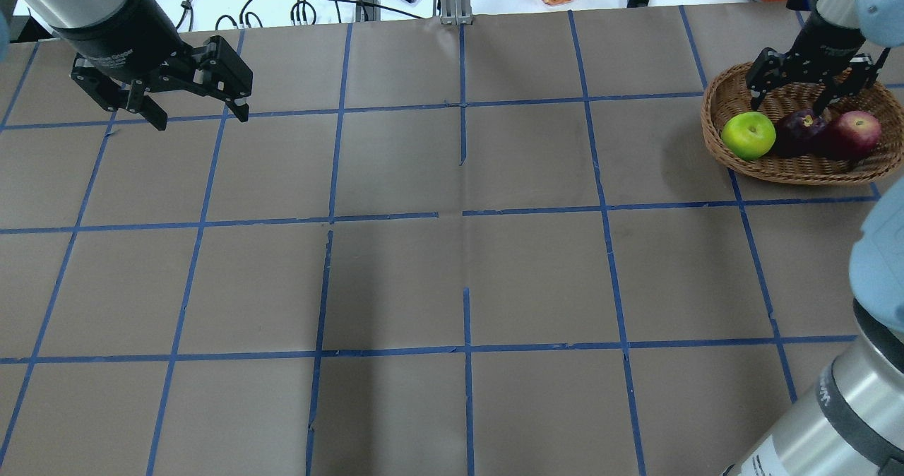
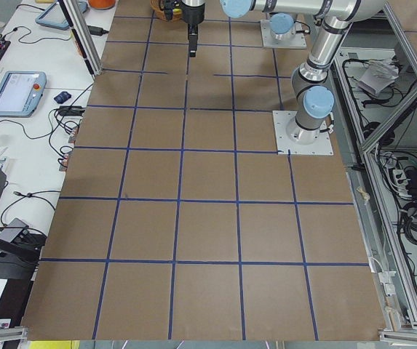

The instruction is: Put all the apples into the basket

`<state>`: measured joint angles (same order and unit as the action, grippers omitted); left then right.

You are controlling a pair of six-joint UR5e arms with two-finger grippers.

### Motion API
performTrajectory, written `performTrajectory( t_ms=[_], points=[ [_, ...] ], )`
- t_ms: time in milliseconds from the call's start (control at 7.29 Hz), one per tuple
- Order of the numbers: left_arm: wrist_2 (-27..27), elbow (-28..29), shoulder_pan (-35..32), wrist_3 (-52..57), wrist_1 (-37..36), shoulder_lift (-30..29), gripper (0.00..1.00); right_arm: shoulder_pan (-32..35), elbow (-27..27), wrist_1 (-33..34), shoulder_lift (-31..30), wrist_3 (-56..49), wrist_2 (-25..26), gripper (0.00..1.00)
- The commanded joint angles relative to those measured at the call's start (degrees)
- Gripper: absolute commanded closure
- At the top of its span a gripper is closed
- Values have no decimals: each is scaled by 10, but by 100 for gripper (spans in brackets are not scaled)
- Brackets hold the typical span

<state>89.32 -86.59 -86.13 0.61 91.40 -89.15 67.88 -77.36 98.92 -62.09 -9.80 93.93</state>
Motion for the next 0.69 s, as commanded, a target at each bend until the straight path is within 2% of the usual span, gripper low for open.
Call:
performTrajectory(
  t_ms=[0, 137, 274, 411, 549],
  points=[
    [1, -2, 0, 0, 1, 1, 0, 9, 1, -76, -83, 12, -16, 0],
    [1, 1, 0, 0, 8, 2, 0, 40, 0, -89, -114, 33, -26, 0],
    [1, 5, 0, 0, 16, 1, 0, 88, 0, -147, -146, 110, -29, 0],
    [2, 7, 0, 0, 24, 1, 0, 136, 0, -154, -163, 165, -28, 0],
    [5, 7, 1, 0, 24, -1, 0, 180, -3, -156, -182, 172, -26, 0]
  ],
)
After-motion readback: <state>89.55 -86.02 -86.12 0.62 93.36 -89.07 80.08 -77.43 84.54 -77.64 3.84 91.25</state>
